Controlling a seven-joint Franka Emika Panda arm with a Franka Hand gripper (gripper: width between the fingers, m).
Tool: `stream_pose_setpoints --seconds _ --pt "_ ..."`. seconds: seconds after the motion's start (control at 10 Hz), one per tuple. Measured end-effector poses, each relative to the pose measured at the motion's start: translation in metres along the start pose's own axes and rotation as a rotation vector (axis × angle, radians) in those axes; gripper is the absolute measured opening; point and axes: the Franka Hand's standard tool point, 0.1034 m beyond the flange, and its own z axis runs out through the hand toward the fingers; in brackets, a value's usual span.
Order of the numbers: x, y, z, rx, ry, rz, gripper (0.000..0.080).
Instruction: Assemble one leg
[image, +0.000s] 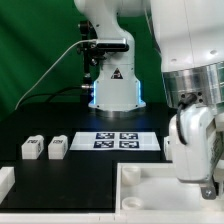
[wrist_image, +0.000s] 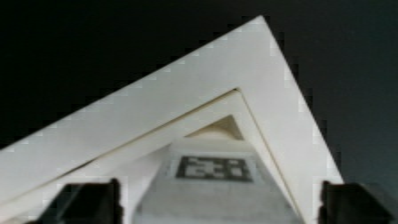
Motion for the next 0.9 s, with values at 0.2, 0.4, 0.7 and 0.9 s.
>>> stream_pose_setpoints --seconds 0.2,0.4,0.7,0.9 --pt "-0.004 0.004 -0.002 -0.023 0.020 -0.281 0.0643" --pt "-0.001 0.004 0.000 -0.026 0.020 -0.420 0.0648" --pt "0.001 -0.004 -0.008 -0.085 0.064 -0.932 0.0649" --pt "0.001 -0.005 -0.008 -0.081 0.072 -0.997 0.0528"
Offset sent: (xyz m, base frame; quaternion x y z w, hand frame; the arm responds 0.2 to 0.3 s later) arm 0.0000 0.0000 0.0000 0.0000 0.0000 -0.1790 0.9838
